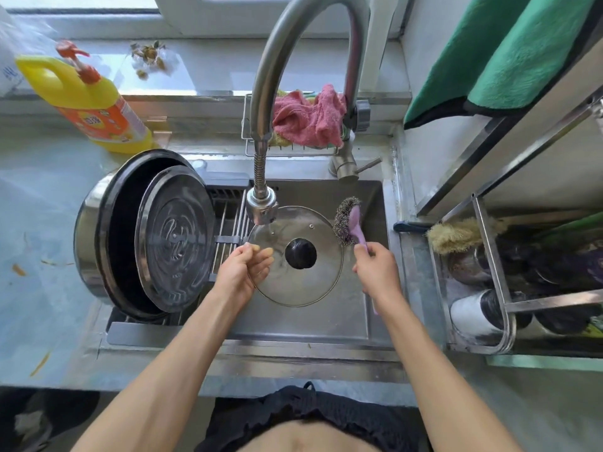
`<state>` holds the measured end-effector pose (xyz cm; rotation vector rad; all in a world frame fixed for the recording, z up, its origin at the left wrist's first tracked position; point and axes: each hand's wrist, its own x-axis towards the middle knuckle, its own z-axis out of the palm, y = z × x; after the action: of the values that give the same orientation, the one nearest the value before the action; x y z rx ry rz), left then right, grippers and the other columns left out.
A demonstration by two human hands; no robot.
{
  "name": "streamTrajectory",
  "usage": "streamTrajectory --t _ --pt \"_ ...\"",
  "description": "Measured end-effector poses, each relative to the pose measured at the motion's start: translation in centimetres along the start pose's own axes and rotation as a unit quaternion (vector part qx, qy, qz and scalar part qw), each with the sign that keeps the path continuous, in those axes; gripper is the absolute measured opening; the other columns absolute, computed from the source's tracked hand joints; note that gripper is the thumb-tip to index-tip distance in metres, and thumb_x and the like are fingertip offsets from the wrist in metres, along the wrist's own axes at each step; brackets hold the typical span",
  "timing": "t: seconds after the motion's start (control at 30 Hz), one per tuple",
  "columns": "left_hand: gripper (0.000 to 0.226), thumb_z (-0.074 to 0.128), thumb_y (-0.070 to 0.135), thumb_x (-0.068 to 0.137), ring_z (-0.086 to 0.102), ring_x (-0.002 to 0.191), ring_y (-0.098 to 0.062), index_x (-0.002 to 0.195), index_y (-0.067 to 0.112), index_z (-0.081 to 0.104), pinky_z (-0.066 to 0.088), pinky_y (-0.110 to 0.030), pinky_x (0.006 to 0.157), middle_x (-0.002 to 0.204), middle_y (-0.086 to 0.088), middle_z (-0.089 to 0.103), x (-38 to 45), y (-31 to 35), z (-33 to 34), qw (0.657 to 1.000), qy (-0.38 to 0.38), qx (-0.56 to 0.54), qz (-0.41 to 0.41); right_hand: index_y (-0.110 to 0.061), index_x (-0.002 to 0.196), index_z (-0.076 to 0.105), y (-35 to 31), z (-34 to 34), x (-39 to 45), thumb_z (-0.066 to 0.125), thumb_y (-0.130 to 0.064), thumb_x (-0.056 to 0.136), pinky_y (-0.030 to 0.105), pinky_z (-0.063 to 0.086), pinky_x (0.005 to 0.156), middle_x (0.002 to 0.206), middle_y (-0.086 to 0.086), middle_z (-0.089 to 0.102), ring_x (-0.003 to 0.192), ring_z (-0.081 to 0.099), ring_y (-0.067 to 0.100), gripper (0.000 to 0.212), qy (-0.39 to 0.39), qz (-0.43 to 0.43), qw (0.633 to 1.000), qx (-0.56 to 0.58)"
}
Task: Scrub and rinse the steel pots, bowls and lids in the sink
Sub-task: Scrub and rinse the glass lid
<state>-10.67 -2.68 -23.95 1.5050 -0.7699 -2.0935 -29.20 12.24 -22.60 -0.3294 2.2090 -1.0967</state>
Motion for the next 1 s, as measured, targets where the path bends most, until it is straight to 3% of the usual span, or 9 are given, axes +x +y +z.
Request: streamTrajectory --t 0.37,0.57,0.67,0.77,0.83,0.87,0.93,1.0 --pt "0.030 0.038 0.030 0.110 0.071 0.056 -0.010 0.087 0.018 0.054 0.051 -0.015 0.047 0.069 0.001 0.076 1.2 -0.1 1.5 0.994 0.039 -0.096 -0.045 -0.011 0.086 0.060 2.1 0.0 -1.0 0.051 -0.026 0.096 0.025 0.030 0.045 0.072 0.002 0.061 0.049 0.040 0.013 0.020 0.006 0.078 0.994 0.082" --pt "0.030 0.037 0.027 0.110 0.073 0.059 -0.013 0.087 0.016 0.053 0.054 -0.019 0.048 0.071 -0.002 0.076 1.3 0.2 1.3 0.991 0.012 -0.127 -0.039 -0.011 0.082 0.058 1.1 0.0 -0.7 0.053 -0.025 0.097 0.021 0.028 0.039 0.070 0.001 0.060 0.042 0.036 0.011 0.021 0.009 0.077 0.990 0.114" --pt "0.023 0.041 0.017 0.109 0.075 0.068 -0.015 0.091 0.015 0.053 0.060 -0.024 0.058 0.081 -0.004 0.078 0.4 0.7 1.6 0.998 -0.019 -0.063 -0.001 -0.012 0.081 0.058 1.0 -0.6 -0.5 0.054 -0.028 0.097 0.024 0.030 0.041 0.074 0.003 0.059 0.045 0.038 0.011 0.023 -0.008 0.089 0.988 0.125" --pt "0.013 0.054 0.002 0.101 0.075 0.085 -0.024 0.092 0.010 0.056 0.060 -0.037 0.077 0.097 -0.014 0.076 -0.9 1.2 2.0 0.987 -0.046 0.126 0.087 -0.009 0.088 0.060 0.8 -1.2 -0.2 0.057 -0.031 0.096 0.025 0.030 0.042 0.074 0.003 0.058 0.045 0.037 0.009 0.023 -0.030 0.135 0.977 0.160" --pt "0.013 0.064 -0.001 0.094 0.074 0.088 -0.025 0.088 0.010 0.061 0.058 -0.039 0.080 0.094 -0.012 0.077 -1.4 1.0 2.3 0.944 -0.062 0.273 0.175 -0.010 0.090 0.060 0.7 -1.4 0.1 0.060 -0.036 0.094 0.022 0.027 0.039 0.076 0.005 0.062 0.041 0.033 0.008 0.026 -0.034 0.174 0.963 0.201" --pt "0.012 0.067 0.001 0.092 0.073 0.083 -0.020 0.086 0.011 0.063 0.057 -0.036 0.076 0.089 -0.006 0.078 -1.5 0.7 2.1 0.905 -0.068 0.350 0.230 -0.011 0.089 0.059 0.6 -1.3 0.2 0.062 -0.040 0.093 0.021 0.025 0.036 0.078 0.007 0.066 0.039 0.031 0.007 0.030 -0.038 0.193 0.955 0.224" --pt "0.011 0.066 0.002 0.091 0.065 0.067 -0.006 0.085 0.012 0.067 0.050 -0.032 0.063 0.074 0.005 0.071 -1.5 -0.1 1.7 0.802 -0.091 0.474 0.353 -0.008 0.091 0.060 0.4 -1.3 0.3 0.065 -0.050 0.089 0.019 0.023 0.033 0.083 0.010 0.074 0.038 0.028 0.007 0.042 -0.050 0.224 0.937 0.262" --pt "0.016 0.058 -0.003 0.087 0.064 0.067 -0.013 0.088 0.009 0.068 0.053 -0.036 0.067 0.073 0.001 0.068 -1.6 -0.8 0.9 0.687 -0.152 0.528 0.476 -0.009 0.099 0.063 0.5 -1.0 0.3 0.068 -0.054 0.086 0.017 0.024 0.032 0.089 0.012 0.076 0.039 0.027 0.006 0.046 -0.065 0.244 0.928 0.276"
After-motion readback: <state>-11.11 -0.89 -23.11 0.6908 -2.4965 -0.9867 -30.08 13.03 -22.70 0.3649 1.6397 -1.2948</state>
